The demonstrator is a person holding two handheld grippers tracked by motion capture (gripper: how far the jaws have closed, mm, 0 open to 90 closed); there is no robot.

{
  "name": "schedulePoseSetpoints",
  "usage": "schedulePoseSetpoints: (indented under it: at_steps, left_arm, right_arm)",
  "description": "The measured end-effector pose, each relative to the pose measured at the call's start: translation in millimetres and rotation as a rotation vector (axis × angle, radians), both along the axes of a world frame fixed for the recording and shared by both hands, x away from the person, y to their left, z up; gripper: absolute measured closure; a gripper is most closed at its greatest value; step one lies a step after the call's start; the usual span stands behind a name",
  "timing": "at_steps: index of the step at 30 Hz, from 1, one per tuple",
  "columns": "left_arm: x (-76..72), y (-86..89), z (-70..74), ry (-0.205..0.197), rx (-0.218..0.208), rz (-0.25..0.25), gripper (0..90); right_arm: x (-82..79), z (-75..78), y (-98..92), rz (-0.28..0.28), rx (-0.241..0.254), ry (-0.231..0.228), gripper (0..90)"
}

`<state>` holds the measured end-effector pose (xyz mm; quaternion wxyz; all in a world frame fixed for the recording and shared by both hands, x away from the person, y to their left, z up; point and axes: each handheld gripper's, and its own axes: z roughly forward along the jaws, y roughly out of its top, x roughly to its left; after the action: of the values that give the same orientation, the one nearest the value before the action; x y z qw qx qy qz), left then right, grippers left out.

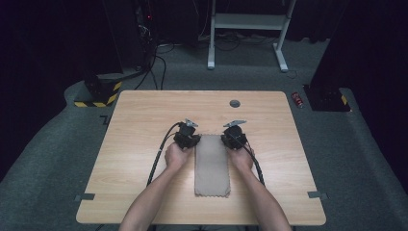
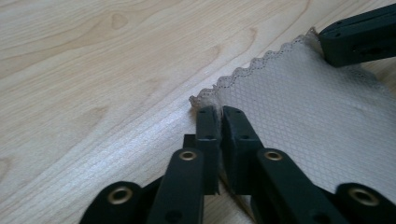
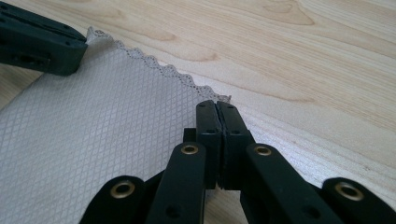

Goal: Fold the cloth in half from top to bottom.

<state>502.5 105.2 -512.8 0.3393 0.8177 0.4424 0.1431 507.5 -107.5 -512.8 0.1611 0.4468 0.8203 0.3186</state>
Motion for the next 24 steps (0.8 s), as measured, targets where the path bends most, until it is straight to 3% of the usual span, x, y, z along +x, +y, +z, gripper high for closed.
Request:
schedulePoseSetpoints:
  at_steps: [3, 8, 17, 21, 24]
  left_arm:
    - [-0.2, -1.0, 0.2, 0.003, -0.002, -0.001, 88.7]
    - [2.3, 4.2, 1.4, 0.04, -0.045, -0.008, 89.1]
    - [2.7, 4.8, 20.9, 0.021, -0.063, -0.038, 89.2]
    - [2.2, 5.6, 26.5, 0.014, -0.103, -0.034, 89.2]
    - [1.3, 5.1, 29.1, 0.013, -0.097, -0.034, 89.2]
  right_arm:
    - [-0.7, 1.2, -1.3, 0.009, -0.003, 0.006, 88.8]
    - [-2.8, 5.9, -2.9, 0.021, 0.002, 0.004, 89.1]
    - [-5.0, 16.9, -9.4, 0.02, 0.03, -0.007, 89.2]
    - [-7.3, 23.5, -12.9, 0.019, 0.035, -0.009, 89.3]
    - [-7.6, 30.8, -12.8, 0.033, 0.02, -0.012, 89.3]
